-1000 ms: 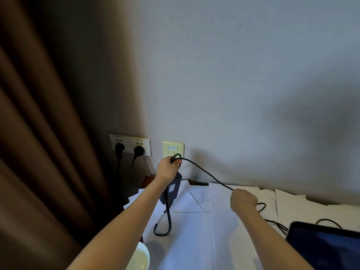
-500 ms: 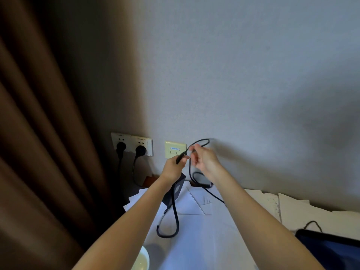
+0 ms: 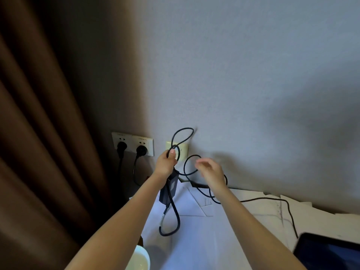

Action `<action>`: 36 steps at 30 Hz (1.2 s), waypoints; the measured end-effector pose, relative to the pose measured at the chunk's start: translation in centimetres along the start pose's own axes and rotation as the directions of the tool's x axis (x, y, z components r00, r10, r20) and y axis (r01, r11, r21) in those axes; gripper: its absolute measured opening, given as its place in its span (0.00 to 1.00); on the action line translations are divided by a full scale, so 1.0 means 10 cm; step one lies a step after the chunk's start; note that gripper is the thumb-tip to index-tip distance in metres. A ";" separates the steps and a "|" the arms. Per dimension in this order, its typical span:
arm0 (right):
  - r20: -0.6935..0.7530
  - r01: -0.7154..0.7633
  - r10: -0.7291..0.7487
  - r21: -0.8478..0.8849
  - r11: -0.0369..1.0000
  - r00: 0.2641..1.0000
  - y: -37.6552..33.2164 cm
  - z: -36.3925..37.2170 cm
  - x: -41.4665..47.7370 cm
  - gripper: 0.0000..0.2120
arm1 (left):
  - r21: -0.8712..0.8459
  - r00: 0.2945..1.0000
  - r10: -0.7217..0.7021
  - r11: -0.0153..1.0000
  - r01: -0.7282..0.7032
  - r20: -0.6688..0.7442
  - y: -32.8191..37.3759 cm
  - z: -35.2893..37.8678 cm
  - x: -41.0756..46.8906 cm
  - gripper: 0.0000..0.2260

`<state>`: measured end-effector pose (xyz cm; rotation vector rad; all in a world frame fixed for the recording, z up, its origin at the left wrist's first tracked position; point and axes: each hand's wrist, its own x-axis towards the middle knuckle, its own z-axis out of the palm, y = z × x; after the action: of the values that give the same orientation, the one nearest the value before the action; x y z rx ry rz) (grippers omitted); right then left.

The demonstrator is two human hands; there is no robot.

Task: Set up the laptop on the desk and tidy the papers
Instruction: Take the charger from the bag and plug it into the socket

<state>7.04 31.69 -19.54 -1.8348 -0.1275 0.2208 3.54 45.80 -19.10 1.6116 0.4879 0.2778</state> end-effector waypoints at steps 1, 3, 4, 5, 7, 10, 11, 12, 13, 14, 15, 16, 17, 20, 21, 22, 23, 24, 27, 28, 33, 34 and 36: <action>-0.030 0.006 -0.009 -0.103 0.995 1.000 0.15 -0.02 0.01 0.06 | -0.009 1.000 -0.007 1.000 0.007 -0.015 0.01 -0.03 0.00 0.11; -0.032 -0.024 0.014 -0.351 0.936 0.999 0.41 -0.05 0.02 0.12 | -0.005 1.000 -0.004 1.000 0.004 -0.021 0.01 -0.08 0.01 0.11; -0.025 -0.072 0.068 -0.483 0.872 0.997 0.50 -0.06 0.02 0.18 | 0.000 1.000 -0.001 1.000 0.001 -0.017 0.00 -0.10 0.01 0.11; -0.025 -0.117 0.128 -0.600 0.791 0.991 0.58 -0.07 0.03 0.28 | -0.002 1.000 0.000 1.000 0.000 -0.015 0.00 -0.11 0.01 0.12; -0.026 -0.144 0.185 -0.734 0.663 0.982 0.69 -0.09 0.01 0.39 | -0.021 1.000 -0.004 1.000 0.004 -0.016 0.00 -0.13 0.00 0.11; -0.016 -0.133 0.182 -0.748 0.650 0.983 0.80 -0.11 0.05 0.36 | -0.020 1.000 -0.002 1.000 0.002 -0.021 -0.01 -0.16 0.01 0.11; 0.059 -0.113 0.245 -0.768 0.630 0.968 0.80 -0.09 0.07 0.32 | -0.024 1.000 0.001 1.000 -0.002 -0.022 -0.01 -0.17 0.01 0.11; 0.143 -0.079 0.316 -0.799 0.596 0.938 0.80 -0.06 0.07 0.24 | -0.028 1.000 0.001 1.000 -0.001 -0.023 -0.01 -0.18 0.02 0.11; 0.191 -0.042 0.353 -0.829 0.557 0.916 0.79 -0.03 0.07 0.11 | -0.030 1.000 -0.002 1.000 0.001 -0.025 -0.02 -0.19 0.02 0.11; 0.211 -0.008 0.352 -0.848 0.530 0.912 0.78 0.03 0.04 0.07 | -0.034 1.000 -0.006 0.999 0.005 -0.028 -0.02 -0.19 0.03 0.11; 0.202 0.016 0.336 -0.875 0.483 0.920 0.80 0.09 0.04 0.12 | -0.043 1.000 -0.011 0.999 0.010 -0.028 -0.02 -0.20 0.04 0.11; 0.209 0.031 0.342 -0.889 0.458 0.916 0.80 0.15 0.04 0.14 | -0.060 1.000 -0.013 0.998 0.012 -0.027 -0.02 -0.20 0.04 0.11; 0.232 0.048 0.351 -0.886 0.460 0.907 0.82 0.20 0.06 0.15 | -0.082 1.000 -0.011 0.997 0.008 -0.028 -0.03 -0.20 0.05 0.12; 0.326 0.073 0.378 -0.833 0.549 0.866 0.76 0.33 0.06 0.14 | -0.111 0.999 0.025 0.993 -0.030 -0.043 -0.02 -0.22 0.08 0.14; 0.354 0.063 0.390 -0.803 0.593 0.850 0.75 0.36 0.08 0.12 | -0.109 0.998 0.041 0.993 -0.046 -0.051 -0.01 -0.22 0.09 0.14; 0.394 0.042 0.401 -0.755 0.654 0.827 0.73 0.38 0.10 0.10 | -0.112 0.996 0.054 0.992 -0.061 -0.065 0.00 -0.22 0.11 0.14; 0.411 -0.047 0.440 -0.687 0.725 0.798 0.69 0.37 0.09 0.09 | -0.129 0.995 0.060 0.989 -0.071 -0.084 0.01 -0.21 0.12 0.14; 0.428 -0.130 0.450 -0.596 0.793 0.784 0.64 0.36 0.07 0.09 | -0.166 0.993 0.056 0.984 -0.073 -0.103 0.01 -0.20 0.14 0.15; 0.372 -0.259 0.399 -0.373 0.891 0.838 0.51 0.29 0.12 0.13 | -0.319 0.988 0.013 0.946 -0.062 -0.155 -0.02 -0.15 0.19 0.16; 0.350 -0.257 0.348 -0.281 0.925 0.869 0.46 0.27 0.14 0.13 | -0.378 0.985 -0.010 0.924 -0.057 -0.172 -0.04 -0.12 0.20 0.16; 0.459 -0.072 0.139 -0.161 0.984 0.878 0.20 0.27 0.17 0.25 | -0.688 0.958 -0.190 0.726 -0.011 -0.215 -0.13 0.01 0.24 0.15; 0.477 -0.004 0.116 -0.229 0.973 0.871 0.23 0.29 0.17 0.34 | -0.735 0.953 -0.211 0.678 -0.018 -0.218 -0.15 0.02 0.25 0.16; 0.447 0.137 0.078 -0.429 0.893 0.891 0.32 0.34 0.15 0.46 | -0.787 0.943 -0.254 0.617 -0.013 -0.214 -0.21 0.04 0.27 0.16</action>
<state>7.66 34.28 -23.63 -2.2126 -0.5798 0.6460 5.78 46.77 -21.51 0.6542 0.6019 0.5590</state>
